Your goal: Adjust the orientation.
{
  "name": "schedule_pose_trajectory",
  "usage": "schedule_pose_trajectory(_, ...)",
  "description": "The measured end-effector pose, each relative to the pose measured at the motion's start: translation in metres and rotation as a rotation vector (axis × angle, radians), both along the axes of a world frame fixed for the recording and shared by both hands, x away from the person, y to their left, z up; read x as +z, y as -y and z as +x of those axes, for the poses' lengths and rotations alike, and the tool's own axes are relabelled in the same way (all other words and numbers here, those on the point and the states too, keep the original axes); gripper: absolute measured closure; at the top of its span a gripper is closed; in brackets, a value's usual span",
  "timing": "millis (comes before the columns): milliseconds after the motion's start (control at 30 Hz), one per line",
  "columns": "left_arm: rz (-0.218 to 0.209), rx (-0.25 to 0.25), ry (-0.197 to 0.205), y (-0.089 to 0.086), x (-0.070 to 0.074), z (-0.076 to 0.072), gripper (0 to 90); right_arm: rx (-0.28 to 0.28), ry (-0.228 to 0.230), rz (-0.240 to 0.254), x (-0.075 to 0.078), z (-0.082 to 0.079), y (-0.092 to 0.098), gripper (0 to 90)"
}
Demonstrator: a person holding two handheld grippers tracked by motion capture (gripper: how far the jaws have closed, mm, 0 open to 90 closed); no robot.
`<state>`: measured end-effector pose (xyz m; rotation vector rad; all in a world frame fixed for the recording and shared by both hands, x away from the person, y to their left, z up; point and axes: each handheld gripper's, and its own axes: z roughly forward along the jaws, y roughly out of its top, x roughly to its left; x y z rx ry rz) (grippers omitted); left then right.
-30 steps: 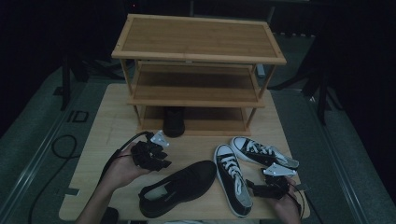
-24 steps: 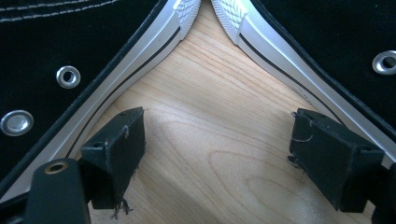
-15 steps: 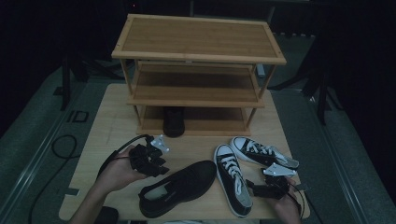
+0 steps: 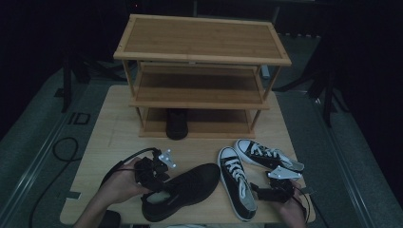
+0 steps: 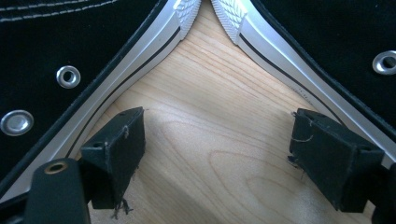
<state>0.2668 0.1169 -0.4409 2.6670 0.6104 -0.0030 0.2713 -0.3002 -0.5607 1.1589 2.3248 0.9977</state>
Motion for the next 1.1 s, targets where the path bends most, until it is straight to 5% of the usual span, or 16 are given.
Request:
schedule_pose_trajectory(167,0.068,0.012,-0.004,0.009,-0.012,0.005,71.9,0.0,0.0,0.0,0.0,0.0,0.0,18.1)
schedule_pose_trajectory(333,0.076,0.032,-0.007,0.011,-0.014,0.007,71.5,0.0,0.0,0.0,0.0,0.0,0.0,18.1)
schedule_pose_trajectory(433,0.119,0.045,0.015,0.015,-0.017,0.006,72.1,0.0,0.0,0.0,0.0,0.0,0.0,18.1)
schedule_pose_trajectory(500,0.129,0.062,0.03,0.016,-0.019,0.007,83.5,0.0,0.0,0.0,0.0,0.0,0.0,18.1)
schedule_pose_trajectory(633,0.082,0.118,-0.007,0.009,-0.018,0.015,87.3,0.001,0.0,0.0,0.0,0.0,0.0,18.1)
schedule_pose_trajectory(1100,-0.018,0.278,-0.005,-0.012,-0.016,0.043,87.5,0.001,0.0,0.0,0.0,0.0,0.0,18.1)
